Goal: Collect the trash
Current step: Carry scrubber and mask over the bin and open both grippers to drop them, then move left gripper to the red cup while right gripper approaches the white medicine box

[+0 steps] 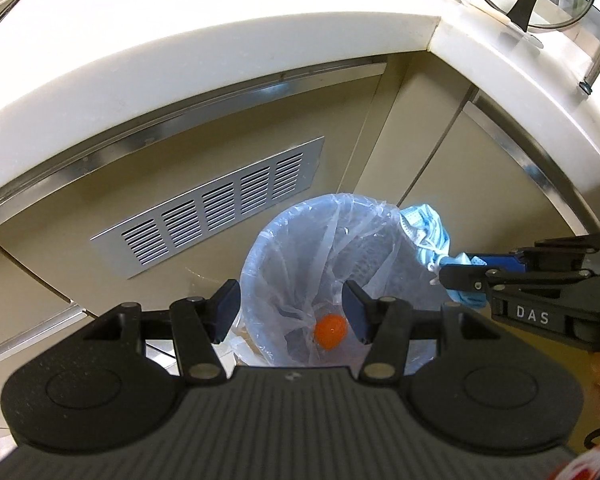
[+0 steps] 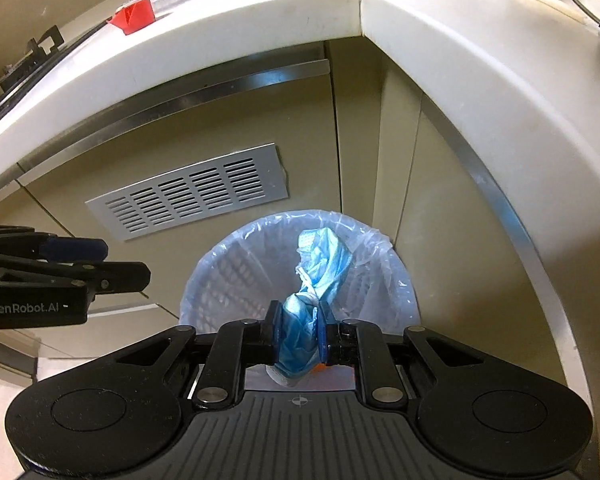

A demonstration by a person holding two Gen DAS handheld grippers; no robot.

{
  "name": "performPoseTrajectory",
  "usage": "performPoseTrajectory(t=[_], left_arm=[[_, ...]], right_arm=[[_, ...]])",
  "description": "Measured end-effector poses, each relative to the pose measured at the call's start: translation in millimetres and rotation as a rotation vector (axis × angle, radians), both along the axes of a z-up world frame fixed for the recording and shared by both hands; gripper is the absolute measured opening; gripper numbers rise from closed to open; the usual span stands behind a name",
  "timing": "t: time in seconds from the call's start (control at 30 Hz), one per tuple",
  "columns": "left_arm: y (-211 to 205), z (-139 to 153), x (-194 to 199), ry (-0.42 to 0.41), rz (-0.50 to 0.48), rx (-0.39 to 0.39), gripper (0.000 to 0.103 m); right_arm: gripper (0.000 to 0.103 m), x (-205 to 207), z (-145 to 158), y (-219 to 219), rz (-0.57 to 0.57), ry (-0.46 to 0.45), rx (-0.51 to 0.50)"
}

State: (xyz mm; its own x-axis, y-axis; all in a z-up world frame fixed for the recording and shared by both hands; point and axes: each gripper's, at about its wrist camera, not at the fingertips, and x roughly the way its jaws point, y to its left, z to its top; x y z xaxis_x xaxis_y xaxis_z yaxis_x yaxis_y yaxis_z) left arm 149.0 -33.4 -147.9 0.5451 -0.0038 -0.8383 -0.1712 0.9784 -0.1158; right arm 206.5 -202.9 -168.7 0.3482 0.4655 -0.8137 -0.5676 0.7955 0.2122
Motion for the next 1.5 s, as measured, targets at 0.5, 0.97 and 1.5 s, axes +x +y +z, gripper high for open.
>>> performPoseTrajectory(t=[0.5, 0.97, 1.5], left_arm=[[3, 14, -3, -0.025, 0.014, 0.011, 0.052], [27, 105, 3, -0.236, 0.110, 0.090, 0.052], [52, 127, 60, -0.300, 0.211, 0.190, 0.061]], right_arm=[[0.069, -2, 8, -7, -0.027, 0.015, 0.034], [0.069, 14, 98, 20, 0.028, -0.140, 0.141], [0.072, 103, 139, 39, 0.113, -0.283, 0.175]])
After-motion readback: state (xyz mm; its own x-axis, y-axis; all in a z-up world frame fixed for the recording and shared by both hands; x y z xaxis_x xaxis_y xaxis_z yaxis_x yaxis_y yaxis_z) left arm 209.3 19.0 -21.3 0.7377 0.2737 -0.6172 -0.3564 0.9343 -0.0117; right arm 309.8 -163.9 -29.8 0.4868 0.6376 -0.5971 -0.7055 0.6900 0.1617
